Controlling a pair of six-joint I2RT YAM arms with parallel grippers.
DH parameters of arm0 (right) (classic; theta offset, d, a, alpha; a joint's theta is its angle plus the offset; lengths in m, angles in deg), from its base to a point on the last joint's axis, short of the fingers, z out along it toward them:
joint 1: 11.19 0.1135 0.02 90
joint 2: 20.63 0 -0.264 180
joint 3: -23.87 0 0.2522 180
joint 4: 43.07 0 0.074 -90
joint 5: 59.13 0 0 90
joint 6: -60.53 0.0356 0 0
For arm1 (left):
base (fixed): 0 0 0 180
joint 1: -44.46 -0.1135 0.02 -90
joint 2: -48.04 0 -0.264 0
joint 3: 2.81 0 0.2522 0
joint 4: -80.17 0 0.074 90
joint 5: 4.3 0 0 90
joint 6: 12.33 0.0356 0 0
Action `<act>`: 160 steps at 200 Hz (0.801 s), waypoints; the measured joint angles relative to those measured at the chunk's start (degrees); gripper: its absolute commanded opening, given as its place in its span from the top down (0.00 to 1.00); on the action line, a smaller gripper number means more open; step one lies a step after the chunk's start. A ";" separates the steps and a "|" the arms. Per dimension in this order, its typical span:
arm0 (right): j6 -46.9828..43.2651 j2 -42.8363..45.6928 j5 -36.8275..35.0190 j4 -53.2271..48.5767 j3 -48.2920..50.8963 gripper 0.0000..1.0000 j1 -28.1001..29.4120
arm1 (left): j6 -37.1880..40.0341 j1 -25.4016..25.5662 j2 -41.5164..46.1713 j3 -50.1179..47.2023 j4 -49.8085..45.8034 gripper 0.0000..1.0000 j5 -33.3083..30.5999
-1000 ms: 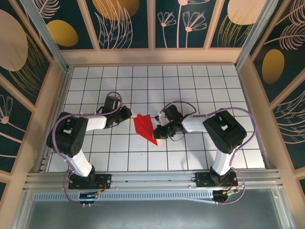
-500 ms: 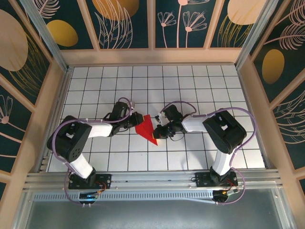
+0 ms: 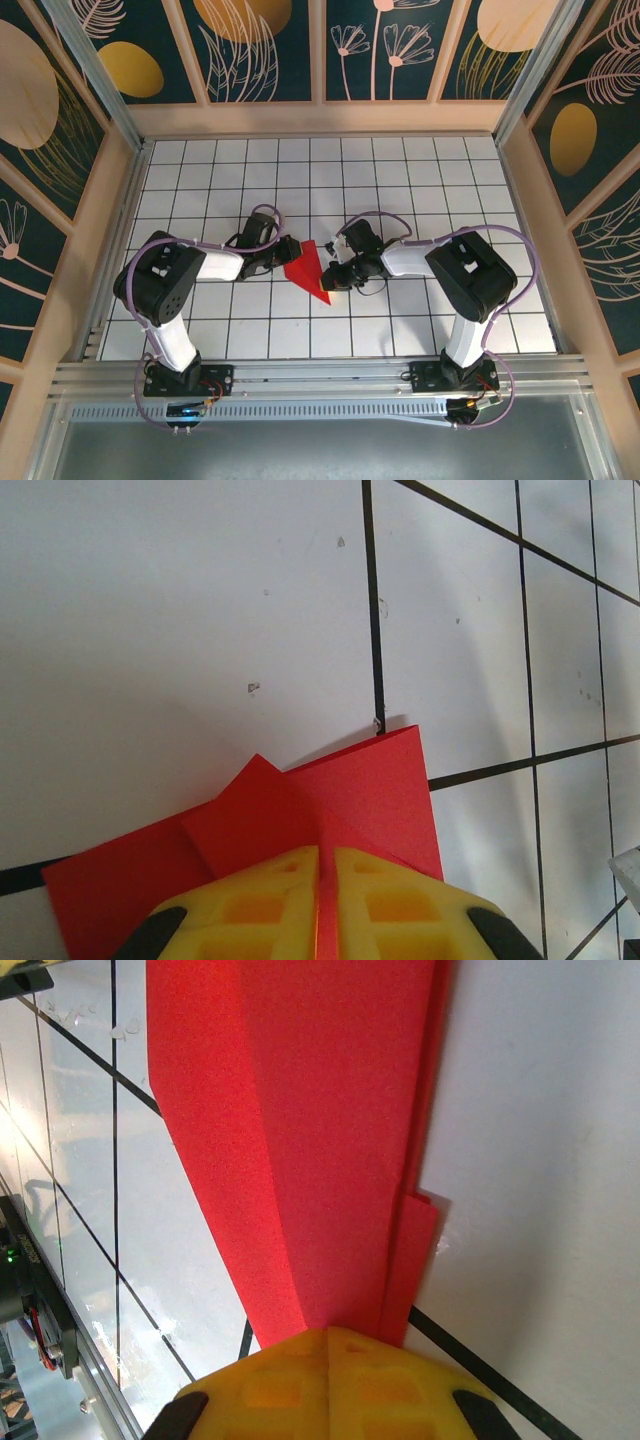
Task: Fold a paper plane with a square sheet of paper (fold left side to right side)
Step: Fourth fold the wing at the center of the table.
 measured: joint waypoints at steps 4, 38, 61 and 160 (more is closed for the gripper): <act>0.00 0.00 0.00 -0.09 -0.09 1.00 0.00 | 0.09 0.00 -0.02 0.04 -0.07 0.87 0.00; -0.04 -0.13 -0.13 -0.31 -0.20 1.00 0.07 | 0.57 -0.50 -0.02 0.22 -0.48 0.87 0.28; -0.22 -0.15 -0.15 -0.33 -0.20 1.00 0.07 | 1.09 -2.64 -0.02 0.33 -0.72 0.87 0.46; -0.22 0.17 -0.81 -0.52 -0.31 1.00 0.35 | 4.00 -6.60 14.71 -4.15 -3.67 0.89 -2.12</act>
